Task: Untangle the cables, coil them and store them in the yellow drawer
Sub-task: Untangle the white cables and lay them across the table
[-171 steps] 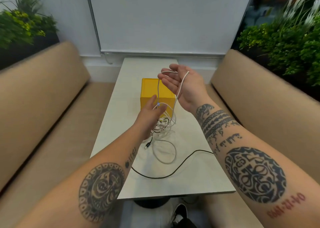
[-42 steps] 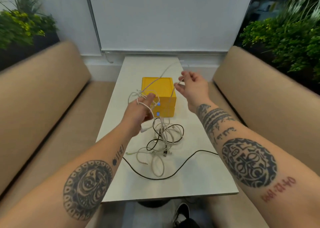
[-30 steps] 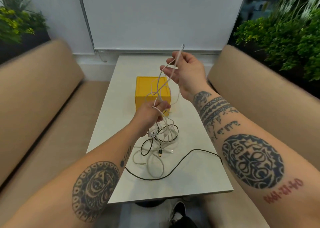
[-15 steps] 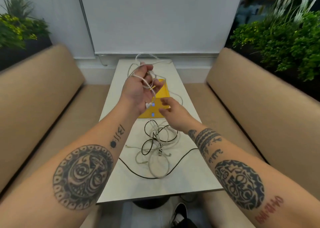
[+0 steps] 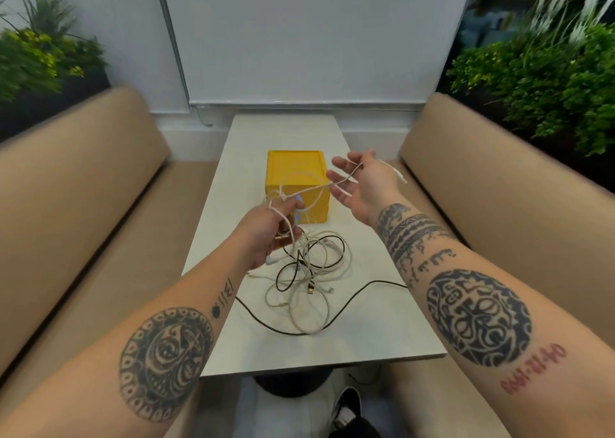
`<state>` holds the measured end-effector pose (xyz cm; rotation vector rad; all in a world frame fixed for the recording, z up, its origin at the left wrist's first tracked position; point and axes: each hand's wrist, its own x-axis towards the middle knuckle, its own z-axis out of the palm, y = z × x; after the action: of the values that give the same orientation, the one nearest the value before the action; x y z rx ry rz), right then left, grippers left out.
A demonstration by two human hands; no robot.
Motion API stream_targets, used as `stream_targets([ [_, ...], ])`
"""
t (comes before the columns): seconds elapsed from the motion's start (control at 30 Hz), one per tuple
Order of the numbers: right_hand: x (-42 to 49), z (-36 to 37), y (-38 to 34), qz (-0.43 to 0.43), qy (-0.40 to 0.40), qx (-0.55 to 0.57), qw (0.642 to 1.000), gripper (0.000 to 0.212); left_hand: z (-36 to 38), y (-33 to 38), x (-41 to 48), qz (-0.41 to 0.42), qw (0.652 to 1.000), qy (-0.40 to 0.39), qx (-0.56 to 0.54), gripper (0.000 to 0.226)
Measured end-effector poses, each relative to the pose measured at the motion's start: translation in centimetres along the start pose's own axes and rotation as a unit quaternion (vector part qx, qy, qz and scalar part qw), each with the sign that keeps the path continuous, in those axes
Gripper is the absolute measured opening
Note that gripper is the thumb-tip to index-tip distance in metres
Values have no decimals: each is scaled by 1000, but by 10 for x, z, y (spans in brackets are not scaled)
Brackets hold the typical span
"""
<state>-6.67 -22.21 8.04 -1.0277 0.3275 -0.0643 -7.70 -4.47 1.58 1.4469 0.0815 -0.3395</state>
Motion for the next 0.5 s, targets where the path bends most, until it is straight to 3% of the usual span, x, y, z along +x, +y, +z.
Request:
stream_targets([
  [0.07, -6, -1, 9, 3, -3, -41, 999, 41, 2, -15, -7, -25, 999, -16, 42, 20],
  [0.17, -14, -3, 21, -6, -16, -95, 995, 41, 12, -33, -18, -39, 983, -124, 132, 21],
  [0.27, -19, -10, 28, 6, -35, -200, 979, 38, 24, -54, -29, -63, 938, -282, 189, 20],
  [0.33, -24, -20, 29, 58, -71, -312, 946, 36, 24, -74, -33, -127, 894, -361, 232, 27],
  [0.4, -29, -30, 33, 106, -114, -406, 901, 38, 20, -96, -34, -184, 869, -380, 260, 36],
  [0.5, -32, -41, 40, 117, -117, -473, 865, 41, 15, -113, -33, -208, 883, -328, 265, 50],
])
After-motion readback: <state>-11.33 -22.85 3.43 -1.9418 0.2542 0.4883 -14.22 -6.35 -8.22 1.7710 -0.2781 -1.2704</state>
